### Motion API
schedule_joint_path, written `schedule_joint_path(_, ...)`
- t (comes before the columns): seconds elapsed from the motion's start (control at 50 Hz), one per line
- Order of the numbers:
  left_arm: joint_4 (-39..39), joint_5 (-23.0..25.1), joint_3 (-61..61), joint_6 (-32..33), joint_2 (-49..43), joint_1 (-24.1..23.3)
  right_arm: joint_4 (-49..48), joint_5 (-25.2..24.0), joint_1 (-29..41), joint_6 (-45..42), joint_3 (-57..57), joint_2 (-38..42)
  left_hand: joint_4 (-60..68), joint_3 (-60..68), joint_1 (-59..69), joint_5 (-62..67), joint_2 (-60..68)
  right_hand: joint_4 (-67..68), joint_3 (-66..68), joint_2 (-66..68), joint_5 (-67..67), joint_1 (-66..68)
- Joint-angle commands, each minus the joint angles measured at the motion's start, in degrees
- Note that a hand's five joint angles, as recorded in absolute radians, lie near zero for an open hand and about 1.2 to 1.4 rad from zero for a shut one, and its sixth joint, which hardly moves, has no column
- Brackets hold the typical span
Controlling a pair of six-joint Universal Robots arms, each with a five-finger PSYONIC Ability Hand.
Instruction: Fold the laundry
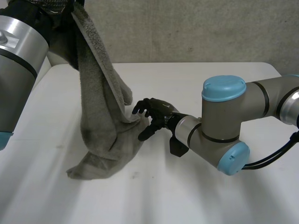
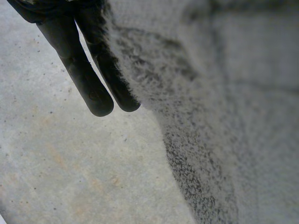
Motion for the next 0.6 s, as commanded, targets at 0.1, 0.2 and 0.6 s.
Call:
schedule_joint_path(0.1, -1.2, -0.2, -0.5, 0.8, 1.6, -0.4, -1.4, 2.1, 0.4, 0.2, 0.2, -0.3, 10.2, 10.3, 12.1, 11.1, 10.3, 1.5, 1.5, 1.7, 2.7, 6.1)
schedule_joint_path(0.2, -1.4, -0.2, -1.6, 1.0, 4.3, -1.2, -3.9, 3.2, 2.4, 0.3, -5.5, 4.3, 10.2, 10.3, 12.1, 11.1, 10.3, -0.5, -0.6, -0.3, 0.7, 4.1)
schedule_joint_path(0.6, -1.8, -0.2, -2.0, 0.8, 7.5, -0.9, -4.1, 3.8, 7.7, 5.0, -21.4, 16.7, 10.2, 10.3, 12.1, 11.1, 10.3, 48.9, 48.9, 49.2, 50.1, 53.5)
